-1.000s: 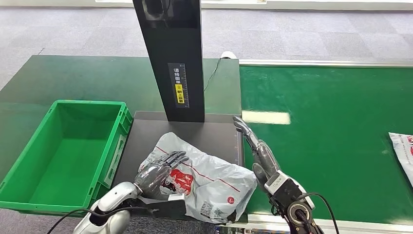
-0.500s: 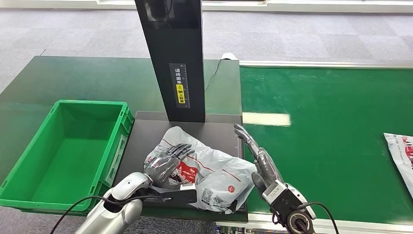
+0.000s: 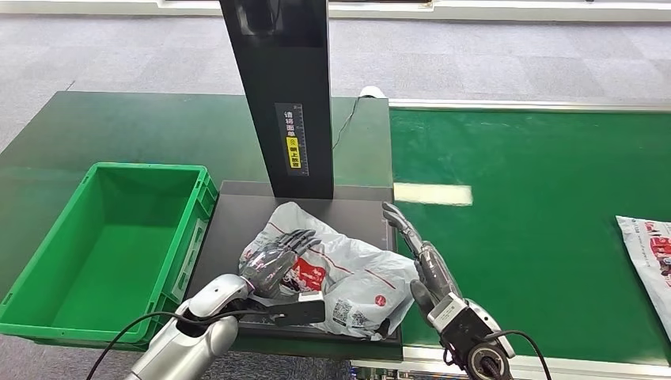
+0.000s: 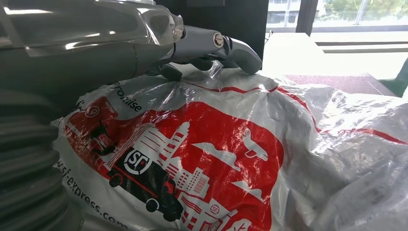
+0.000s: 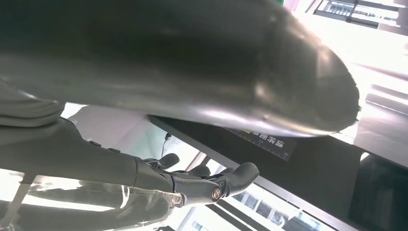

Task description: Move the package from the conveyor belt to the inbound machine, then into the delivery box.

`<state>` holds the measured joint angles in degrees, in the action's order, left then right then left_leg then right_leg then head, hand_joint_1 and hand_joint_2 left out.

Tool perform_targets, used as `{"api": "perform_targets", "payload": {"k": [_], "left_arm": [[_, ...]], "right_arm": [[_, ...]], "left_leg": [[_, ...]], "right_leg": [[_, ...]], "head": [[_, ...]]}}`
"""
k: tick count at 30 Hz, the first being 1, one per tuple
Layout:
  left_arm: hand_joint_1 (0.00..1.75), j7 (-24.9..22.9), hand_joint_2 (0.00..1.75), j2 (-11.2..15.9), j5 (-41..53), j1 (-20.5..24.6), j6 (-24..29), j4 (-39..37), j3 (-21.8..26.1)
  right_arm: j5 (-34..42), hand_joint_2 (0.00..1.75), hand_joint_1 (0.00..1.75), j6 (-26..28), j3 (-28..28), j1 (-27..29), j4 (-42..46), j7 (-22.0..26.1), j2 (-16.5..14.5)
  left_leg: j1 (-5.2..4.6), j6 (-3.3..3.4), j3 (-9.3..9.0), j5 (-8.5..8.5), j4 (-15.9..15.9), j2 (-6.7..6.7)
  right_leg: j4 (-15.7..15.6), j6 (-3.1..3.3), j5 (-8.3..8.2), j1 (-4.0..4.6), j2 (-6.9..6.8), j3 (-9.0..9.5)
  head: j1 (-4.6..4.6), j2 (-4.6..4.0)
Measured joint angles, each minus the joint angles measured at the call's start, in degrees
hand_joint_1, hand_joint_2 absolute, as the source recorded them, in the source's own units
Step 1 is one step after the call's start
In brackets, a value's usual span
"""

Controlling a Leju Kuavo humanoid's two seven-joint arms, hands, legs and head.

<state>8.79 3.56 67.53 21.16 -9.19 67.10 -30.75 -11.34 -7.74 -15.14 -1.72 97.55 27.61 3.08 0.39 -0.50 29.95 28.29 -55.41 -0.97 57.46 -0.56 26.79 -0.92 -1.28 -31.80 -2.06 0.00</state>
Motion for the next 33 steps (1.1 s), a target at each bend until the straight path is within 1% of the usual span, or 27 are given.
{"api": "perform_targets", "payload": {"k": [2, 3, 9, 12, 18, 25, 28, 31, 33], "left_arm": [[1.68, 0.03, 1.75, -0.05, -0.23, -0.02, 1.01, -0.03, -0.05], [1.75, 0.03, 1.75, -0.07, -0.28, -0.05, 1.66, -0.08, -0.10], [1.75, 0.04, 1.75, -0.02, -0.21, -0.34, 5.21, -0.30, -0.19], [1.75, 0.99, 1.75, 0.03, -0.33, -0.72, 7.58, -0.09, -0.15], [1.75, 6.66, 1.75, 1.01, -3.81, -2.90, 14.34, 3.85, 0.39], [1.75, 11.42, 1.75, 1.77, -7.78, -3.77, 17.95, 8.75, 0.81], [1.75, 13.72, 1.75, 1.91, -9.06, -4.37, 22.69, 10.89, 1.24], [1.75, 15.51, 1.75, 2.04, -8.12, -5.46, 30.38, 14.40, 2.25], [1.75, 15.26, 1.75, 2.17, -4.86, -6.36, 35.46, 17.12, 3.05]], "right_arm": [[-0.20, 0.00, 0.00, 0.00, 0.03, 0.19, 0.16, 0.01, 0.00], [-0.29, 0.00, 0.00, 0.00, 0.05, 0.31, 0.28, 0.02, 0.00], [-0.38, 0.00, 0.00, -0.15, 0.26, 0.65, 0.45, 0.34, 0.03], [-0.27, 0.00, 0.00, -0.28, 0.29, 0.63, 0.45, 0.65, 0.11], [0.71, 0.00, 0.00, -0.63, 0.34, 0.51, 0.39, 1.61, 0.92], [1.31, 0.00, 0.00, -0.96, 0.32, -0.43, 0.22, 1.86, 1.79], [1.44, 0.00, 0.00, -0.96, 0.32, -0.46, 0.21, 1.87, 2.09], [1.54, 0.00, 0.00, -0.95, 0.32, -0.37, 0.23, 1.88, 2.29], [1.54, 0.00, 0.00, -0.88, 0.29, -0.26, 0.27, 1.88, 2.40]], "left_leg": [[0.00, 0.00, 0.01, 0.00, 0.00, 0.00], [0.00, 0.00, 0.02, 0.00, 0.00, 0.00], [0.00, 0.00, 0.08, 0.00, 0.00, -0.03], [0.01, 0.00, 0.14, 0.01, 0.00, -0.04], [0.01, 0.00, 0.35, 0.00, 0.00, -0.03], [0.00, 0.00, 0.41, 0.00, 0.00, -0.03], [0.00, 0.00, 0.42, 0.01, 0.00, -0.03], [0.01, 0.00, 0.42, 0.01, 0.00, -0.04], [0.01, -0.01, 0.43, 0.01, 0.00, -0.04]], "right_leg": [[0.00, 0.00, 0.00, 0.00, 0.01, -0.01], [0.00, 0.00, 0.00, 0.00, 0.01, -0.03], [0.00, 0.00, -0.01, 0.01, 0.03, -0.10], [0.00, 0.00, 0.00, 0.01, 0.03, -0.16], [0.01, 0.00, 0.00, 0.01, 0.03, -0.37], [0.01, 0.00, 0.00, 0.01, 0.03, -0.42], [0.01, 0.00, 0.00, 0.01, 0.03, -0.44], [0.01, 0.00, 0.00, 0.02, 0.04, -0.46], [0.01, 0.00, 0.00, 0.02, 0.04, -0.47]], "head": [[0.00, 0.00], [0.00, 0.00], [0.00, 0.00], [-0.01, 0.00], [-0.01, 0.00], [-0.01, 0.00], [-0.01, 0.00], [-0.02, 0.00], [-0.02, 0.00]]}}
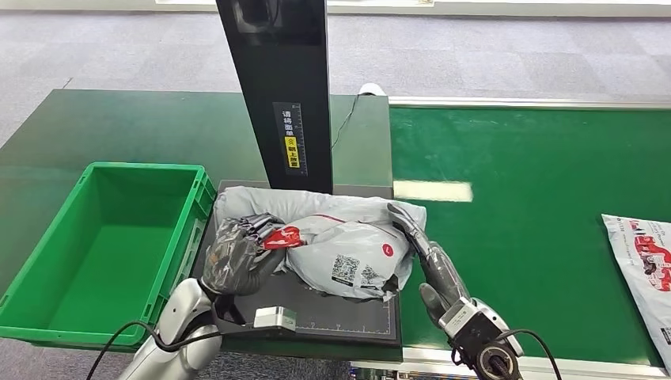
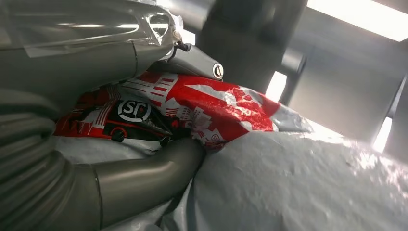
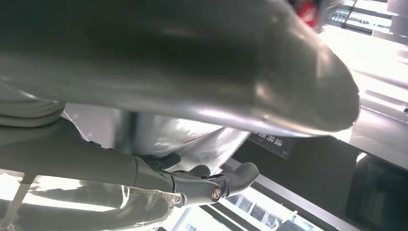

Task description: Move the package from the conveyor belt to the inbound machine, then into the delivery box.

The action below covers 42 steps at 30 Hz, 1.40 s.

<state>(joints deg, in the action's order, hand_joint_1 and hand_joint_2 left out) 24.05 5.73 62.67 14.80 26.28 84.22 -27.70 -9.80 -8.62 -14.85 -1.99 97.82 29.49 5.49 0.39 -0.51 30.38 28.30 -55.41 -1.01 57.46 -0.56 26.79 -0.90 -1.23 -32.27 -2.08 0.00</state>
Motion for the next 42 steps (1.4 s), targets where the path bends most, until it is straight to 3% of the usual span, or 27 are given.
{"api": "perform_targets", "payload": {"k": [4, 9, 15, 21, 26, 32, 36, 42], "left_arm": [[1.75, -5.04, 1.75, 0.16, 9.71, -2.02, 7.09, 5.62, 2.13], [1.75, -14.07, 1.75, 0.27, 14.46, -3.59, 7.69, 8.78, 7.55], [1.75, -23.99, 1.75, 0.11, 16.49, -4.52, 2.35, 7.58, 18.51], [1.75, -30.45, 1.75, 0.44, 17.77, -3.34, -5.30, 1.18, 30.03], [1.75, -31.49, 1.75, 1.37, 17.61, -2.39, -6.88, -5.22, 36.45], [1.75, -33.12, 1.75, 1.94, 18.09, -1.72, -10.14, -8.98, 39.30], [1.75, -33.96, 1.75, 4.23, 15.66, -0.57, -12.40, -14.74, 42.48], [1.75, -31.45, 1.75, 7.20, 11.40, 1.17, -12.16, -21.57, 47.97]], "right_arm": [[-0.29, 0.00, 0.00, 0.71, 0.01, 0.91, 0.46, 0.00, 0.18], [-1.27, 0.00, 0.00, 1.91, 0.42, 3.79, 2.20, 0.00, 0.48], [-2.80, 0.00, 0.00, 2.32, 1.46, 7.63, 5.19, 0.00, 0.64], [-3.11, 0.00, 0.00, 2.15, 2.06, 8.82, 6.32, -0.04, 0.93], [-3.33, 0.00, 0.00, 1.87, 2.06, 8.78, 6.33, -0.10, 0.98], [-3.38, 0.00, 0.00, 1.70, 2.06, 8.59, 6.33, -0.11, 0.98], [-3.40, 0.00, 0.00, 1.37, 2.06, 8.18, 6.18, -0.11, 1.07], [-3.44, 0.00, 0.00, 1.27, 2.03, 7.88, 5.95, -0.09, 1.09]], "left_leg": [[0.00, 0.00, 0.01, 0.01, 0.00, 0.00], [0.00, -0.01, 0.01, 0.02, 0.00, 0.00], [0.01, -0.01, 0.01, 0.01, 0.01, -0.09], [0.01, -0.02, 0.01, 0.01, 0.02, -0.18], [0.01, -0.02, 0.00, 0.01, 0.01, -0.23], [0.01, -0.03, 0.05, 0.04, 0.02, -0.24], [0.02, -0.04, 0.00, 0.04, 0.03, -0.32], [0.02, -0.10, -0.24, 0.07, 0.17, -0.31]], "right_leg": [[0.00, 0.00, 0.01, 0.00, 0.00, -0.01], [0.00, 0.00, 0.01, 0.00, 0.00, -0.01], [0.00, 0.00, 0.01, 0.02, 0.06, -0.04], [0.00, 0.01, 0.01, 0.03, 0.13, -0.05], [0.01, 0.01, 0.01, 0.03, 0.18, -0.08], [0.01, 0.01, 0.01, 0.02, 0.20, -0.08], [0.01, 0.02, 0.01, 0.03, 0.27, -0.06], [0.01, 0.09, 0.04, 0.02, 0.27, 0.18]], "head": [[0.01, 0.00], [0.00, 0.00], [0.01, 0.00], [0.02, 0.00], [0.02, 0.00], [0.03, 0.00], [0.01, 0.00], [0.02, 0.00]]}}
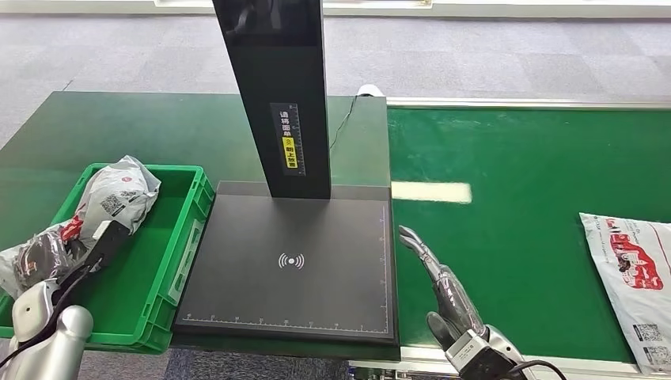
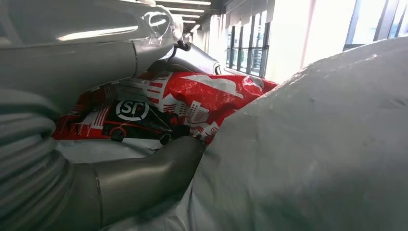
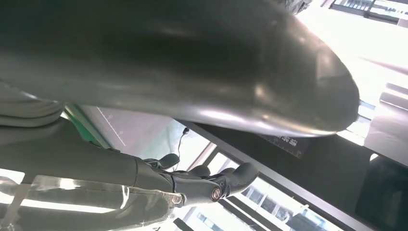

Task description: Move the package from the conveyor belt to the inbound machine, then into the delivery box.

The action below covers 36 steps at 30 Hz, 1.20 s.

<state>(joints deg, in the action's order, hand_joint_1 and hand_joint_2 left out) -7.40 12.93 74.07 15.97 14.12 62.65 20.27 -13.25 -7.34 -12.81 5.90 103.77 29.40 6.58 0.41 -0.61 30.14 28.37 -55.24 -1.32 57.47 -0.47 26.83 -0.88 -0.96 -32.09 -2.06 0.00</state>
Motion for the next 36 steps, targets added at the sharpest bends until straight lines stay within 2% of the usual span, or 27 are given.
{"api": "perform_targets", "payload": {"k": [11, 12, 15, 16, 20, 24, 28, 36], "left_arm": [[1.75, 0.96, 1.75, 0.64, -0.44, 1.14, -0.71, -3.29, 2.32], [1.39, 1.32, 1.75, 0.54, -0.48, 1.14, -1.18, -3.21, 2.37], [0.08, 1.51, 1.75, -0.18, -0.37, 0.86, -2.12, -1.94, 2.33], [0.00, 1.41, 1.75, -0.54, -0.44, 0.55, -1.95, -1.10, 2.28], [0.00, 3.43, 1.75, -2.55, -4.09, -2.06, 1.87, 4.14, 2.10], [0.00, 10.21, 1.75, -4.89, -13.42, -5.59, 7.32, 11.80, 0.51], [0.00, 15.99, 1.75, -6.31, -21.15, -8.25, 10.51, 18.08, -2.35], [0.00, 31.78, 1.75, -8.77, -42.00, -9.99, 10.99, 24.89, -6.43]], "right_arm": [[-0.22, 0.00, 0.00, 0.01, 0.00, -0.02, -0.10, -0.01, -0.05], [-0.29, 0.00, 0.00, 0.01, -0.01, -0.03, -0.10, -0.03, -0.05], [-0.47, 0.00, 0.00, 0.04, -0.01, -0.27, -0.10, -0.21, -0.08], [-0.48, 0.00, 0.00, 0.05, -0.01, -0.36, -0.10, -0.28, -0.09], [-0.49, 0.00, 0.00, 0.26, -0.02, -0.41, -0.10, -0.42, -0.10], [-0.49, 0.00, 0.00, 0.81, -0.02, -0.40, -0.10, -0.24, -0.10], [-0.07, 0.00, 0.00, 1.58, -0.04, -0.38, -0.27, 0.49, -0.04], [1.68, 0.00, 0.00, 1.54, -0.63, -2.04, -1.25, 0.72, 0.49]], "left_leg": [[0.13, -0.40, -0.50, -0.18, 0.39, -0.41], [0.13, -0.42, -0.51, -0.19, 0.41, -0.41], [0.15, -0.47, -0.50, -0.23, 0.44, -0.39], [0.16, -0.48, -0.49, -0.24, 0.44, -0.39], [0.16, -0.51, -0.42, -0.27, 0.43, -0.39], [0.14, -0.48, -0.26, -0.25, 0.37, -0.33], [0.13, -0.43, -0.18, -0.19, 0.35, -0.32], [0.14, -0.42, -0.09, -0.18, 0.34, -0.27]], "right_leg": [[0.01, 0.47, -0.26, 0.10, 0.54, 0.05], [0.01, 0.48, -0.26, 0.11, 0.55, 0.05], [0.02, 0.49, -0.26, 0.14, 0.53, 0.04], [0.02, 0.49, -0.26, 0.15, 0.53, 0.03], [0.02, 0.48, -0.25, 0.16, 0.52, -0.09], [-0.02, 0.44, -0.23, 0.13, 0.45, -0.15], [-0.09, 0.41, -0.22, 0.12, 0.44, -0.19], [-0.10, 0.41, -0.22, 0.13, 0.40, -0.20]], "head": [[-0.01, 0.00], [-0.01, 0.00], [-0.02, 0.00], [-0.02, 0.00], [-0.01, 0.00], [0.00, 0.00], [0.00, 0.00], [0.00, 0.00]]}}
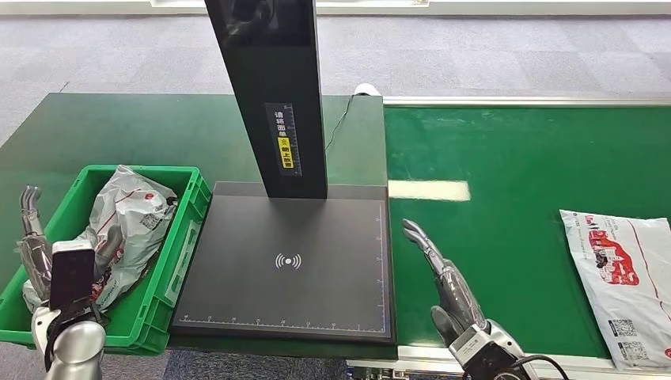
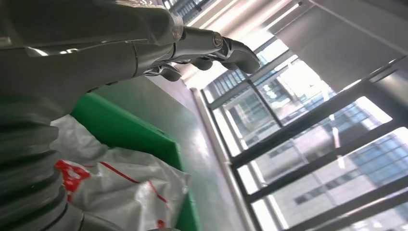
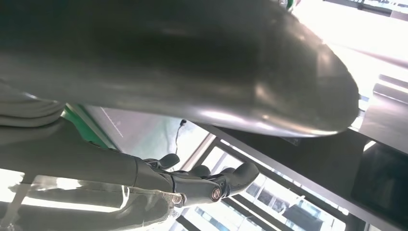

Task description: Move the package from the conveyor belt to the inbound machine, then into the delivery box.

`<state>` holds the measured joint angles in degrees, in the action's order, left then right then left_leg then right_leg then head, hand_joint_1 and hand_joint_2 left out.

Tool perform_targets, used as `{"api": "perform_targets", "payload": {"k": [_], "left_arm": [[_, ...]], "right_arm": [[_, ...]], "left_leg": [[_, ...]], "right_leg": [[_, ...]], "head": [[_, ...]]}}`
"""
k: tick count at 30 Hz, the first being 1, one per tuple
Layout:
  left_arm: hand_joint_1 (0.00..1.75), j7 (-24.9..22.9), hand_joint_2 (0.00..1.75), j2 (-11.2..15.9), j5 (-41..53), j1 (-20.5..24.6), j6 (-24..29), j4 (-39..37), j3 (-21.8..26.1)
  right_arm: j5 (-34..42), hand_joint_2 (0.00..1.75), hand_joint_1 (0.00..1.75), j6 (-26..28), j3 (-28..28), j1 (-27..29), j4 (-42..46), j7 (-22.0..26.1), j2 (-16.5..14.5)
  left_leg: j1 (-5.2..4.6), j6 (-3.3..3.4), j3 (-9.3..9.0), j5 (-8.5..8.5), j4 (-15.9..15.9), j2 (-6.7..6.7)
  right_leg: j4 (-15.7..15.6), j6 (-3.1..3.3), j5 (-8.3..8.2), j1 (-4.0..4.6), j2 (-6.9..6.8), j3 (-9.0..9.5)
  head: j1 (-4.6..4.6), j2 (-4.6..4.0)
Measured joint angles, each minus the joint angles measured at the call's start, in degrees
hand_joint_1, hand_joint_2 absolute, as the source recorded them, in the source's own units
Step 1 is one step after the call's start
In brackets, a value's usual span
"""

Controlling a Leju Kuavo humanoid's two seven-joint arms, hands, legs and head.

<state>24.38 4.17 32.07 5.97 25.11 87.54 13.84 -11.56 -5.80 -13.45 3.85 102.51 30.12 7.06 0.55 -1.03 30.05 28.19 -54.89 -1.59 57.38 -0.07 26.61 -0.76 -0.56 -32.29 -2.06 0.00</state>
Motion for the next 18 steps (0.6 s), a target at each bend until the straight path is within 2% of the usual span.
{"api": "perform_targets", "payload": {"k": [3, 5, 10, 13, 16, 18], "left_arm": [[0.00, 5.35, 1.75, -1.21, -6.68, -0.19, -0.25, 1.89, -1.01], [0.00, 7.64, 1.75, -2.01, -11.76, -0.83, -3.15, 3.49, -1.99], [0.00, 8.73, 1.75, -3.57, -21.24, -4.03, -19.70, 7.14, -6.59], [0.00, 8.09, 1.75, -4.15, -24.71, -5.38, -28.22, 7.70, -9.79], [0.00, 6.55, 1.75, -4.83, -27.28, -6.15, -34.96, 7.04, -12.05], [0.00, 5.73, 1.75, -5.17, -27.95, -6.40, -37.51, 6.20, -13.14]], "right_arm": [[0.92, 0.00, 0.00, -0.27, -0.57, -1.48, -0.70, -0.16, 0.28], [1.55, 0.00, 0.00, -0.35, -0.96, -2.34, -1.24, -0.20, 0.45], [3.08, 0.00, 0.00, -0.70, -1.82, -4.61, -3.15, -0.44, 0.71], [4.26, 0.00, 0.00, -1.75, -2.19, -6.29, -5.39, -3.22, 0.73], [4.74, 0.00, 0.00, -2.06, -2.37, -7.89, -8.69, -6.12, 0.58], [5.10, 0.00, 0.00, -2.01, -2.39, -8.48, -10.24, -6.91, 0.43]], "left_leg": [[0.00, 0.00, -0.03, -0.01, 0.00, 0.02], [0.00, 0.00, -0.04, -0.01, 0.00, 0.02], [-0.01, 0.01, 0.01, 0.00, -0.02, 0.09], [-0.02, 0.02, 0.06, 0.02, -0.02, 0.08], [-0.01, 0.03, 0.03, 0.02, -0.03, 0.15], [-0.01, 0.03, 0.03, 0.01, -0.03, 0.18]], "right_leg": [[0.00, 0.00, 0.00, 0.00, -0.01, 0.01], [0.00, 0.00, 0.00, 0.00, -0.01, 0.01], [0.00, -0.02, 0.00, -0.01, -0.05, -0.02], [-0.01, -0.02, 0.00, -0.02, -0.05, -0.02], [-0.02, -0.02, 0.00, -0.02, -0.11, -0.02], [-0.02, -0.02, 0.00, -0.02, -0.15, -0.02]], "head": [[-0.01, 0.00], [-0.01, 0.00], [0.02, 0.00], [0.01, 0.00], [0.00, 0.00], [-0.01, 0.00]]}}
